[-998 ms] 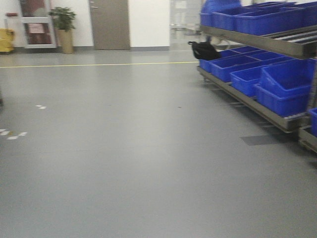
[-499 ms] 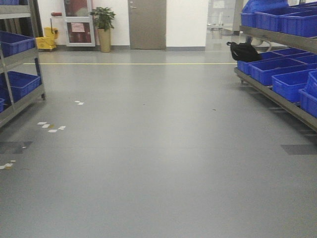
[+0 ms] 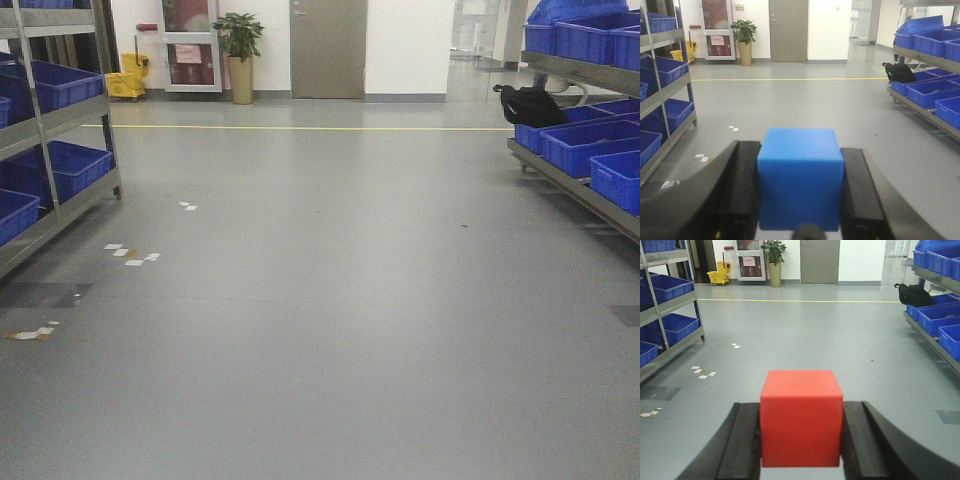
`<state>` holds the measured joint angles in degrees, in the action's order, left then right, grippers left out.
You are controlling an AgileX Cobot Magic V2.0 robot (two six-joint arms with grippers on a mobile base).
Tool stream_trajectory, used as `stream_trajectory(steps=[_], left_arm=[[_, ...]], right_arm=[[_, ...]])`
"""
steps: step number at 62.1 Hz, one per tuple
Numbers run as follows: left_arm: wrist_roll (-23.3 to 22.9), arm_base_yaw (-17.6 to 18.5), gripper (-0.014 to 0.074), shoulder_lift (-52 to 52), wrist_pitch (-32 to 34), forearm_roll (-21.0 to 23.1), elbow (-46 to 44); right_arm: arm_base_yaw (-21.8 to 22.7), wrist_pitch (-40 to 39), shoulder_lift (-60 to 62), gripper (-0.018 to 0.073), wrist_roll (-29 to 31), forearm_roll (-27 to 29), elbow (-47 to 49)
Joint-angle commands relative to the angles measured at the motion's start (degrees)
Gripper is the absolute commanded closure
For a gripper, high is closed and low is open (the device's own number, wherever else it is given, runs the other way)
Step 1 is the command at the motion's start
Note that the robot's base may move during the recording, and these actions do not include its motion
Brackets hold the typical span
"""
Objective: Sort and place red and blue blocks on shelf
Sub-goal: 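Drive the base down the aisle toward the bin shelves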
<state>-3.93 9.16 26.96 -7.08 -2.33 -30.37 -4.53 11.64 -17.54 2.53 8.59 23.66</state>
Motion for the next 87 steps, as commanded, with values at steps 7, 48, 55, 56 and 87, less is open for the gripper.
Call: stream_trajectory(steps=[7,48,55,56,87], left_arm=[[0.04,-0.06,0.0408,0.35,5.39,0.10,-1.71],[0.04,-0.06,0.0408,0.35,5.39,0.10,-1.71],[0.04,-0.06,0.0408,0.35,5.39,0.10,-1.71],[0.04,-0.06,0.0407,0.35,5.39,0.10,-1.71],[0.04,-0.06,0.0408,0.35,5.39,0.10,-1.71]], right_arm=[[0.33,-5.01,-0.51,0.0197,0.45,-0.02,1.54],[0.33,-5.01,-0.51,0.0197,0.45,-0.02,1.54],[0.33,-5.01,-0.51,0.0197,0.45,-0.02,1.54],[0.33,-5.01,-0.51,0.0197,0.45,-0.02,1.54],[0.33,-5.01,-0.51,0.0197,0.45,-0.02,1.54]])
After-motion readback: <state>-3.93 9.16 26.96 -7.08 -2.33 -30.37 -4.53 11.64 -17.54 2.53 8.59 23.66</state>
